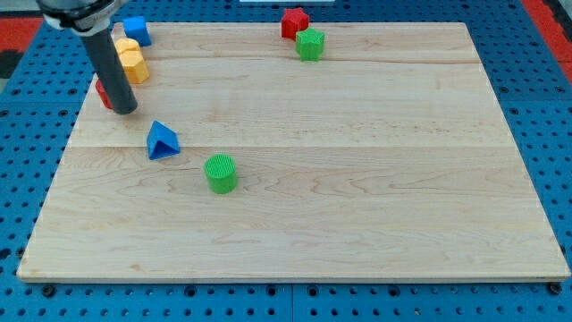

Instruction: Move the blue triangle right to the red circle

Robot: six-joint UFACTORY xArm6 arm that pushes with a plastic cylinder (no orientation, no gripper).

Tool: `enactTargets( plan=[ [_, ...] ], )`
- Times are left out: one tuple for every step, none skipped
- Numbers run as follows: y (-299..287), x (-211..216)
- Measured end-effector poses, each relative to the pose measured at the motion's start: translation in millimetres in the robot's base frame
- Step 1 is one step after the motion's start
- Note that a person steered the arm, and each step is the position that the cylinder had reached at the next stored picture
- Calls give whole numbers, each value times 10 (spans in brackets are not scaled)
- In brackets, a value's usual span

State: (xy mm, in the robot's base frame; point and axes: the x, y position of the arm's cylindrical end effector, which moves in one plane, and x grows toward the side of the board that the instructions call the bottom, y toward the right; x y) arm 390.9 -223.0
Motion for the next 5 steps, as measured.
enactTargets(
  plan=[
    [-504,-71],
    [-440,-590],
    [-450,-729],
    [-581,-285],
    [-327,-122]
  ],
)
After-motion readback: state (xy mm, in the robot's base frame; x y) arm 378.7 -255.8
